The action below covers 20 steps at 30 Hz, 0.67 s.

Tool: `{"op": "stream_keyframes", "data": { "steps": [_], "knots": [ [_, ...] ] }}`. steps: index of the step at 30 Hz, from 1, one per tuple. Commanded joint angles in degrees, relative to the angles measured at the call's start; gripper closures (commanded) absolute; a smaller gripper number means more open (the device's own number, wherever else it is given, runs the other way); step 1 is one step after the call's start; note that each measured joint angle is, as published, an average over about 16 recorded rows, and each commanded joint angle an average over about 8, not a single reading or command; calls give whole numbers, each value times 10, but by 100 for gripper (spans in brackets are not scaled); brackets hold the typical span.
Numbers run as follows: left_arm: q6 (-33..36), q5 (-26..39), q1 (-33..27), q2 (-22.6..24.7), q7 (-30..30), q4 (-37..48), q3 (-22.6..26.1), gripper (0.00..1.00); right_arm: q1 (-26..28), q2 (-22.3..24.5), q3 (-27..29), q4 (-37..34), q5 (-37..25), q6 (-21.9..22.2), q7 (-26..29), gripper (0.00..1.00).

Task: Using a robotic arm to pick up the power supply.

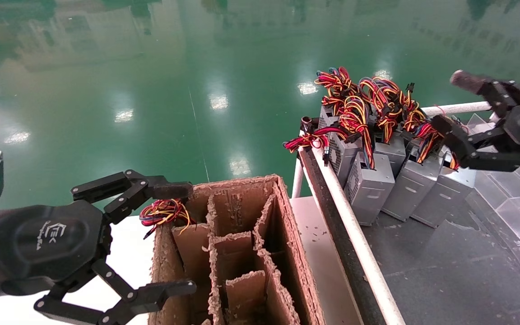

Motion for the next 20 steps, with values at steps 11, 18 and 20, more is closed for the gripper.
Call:
{"op": "stream_keyframes", "data": {
  "steps": [11,18,20],
  "knots": [
    [0,0,0,0,0,0,0,0,-54,10,77,140,-61,6,78,0],
    [0,0,0,0,0,0,0,7,-83,15,119,216,-93,9,120,0],
    [0,0,0,0,0,0,0,10,-88,16,125,228,-98,9,127,0]
  ]
}}
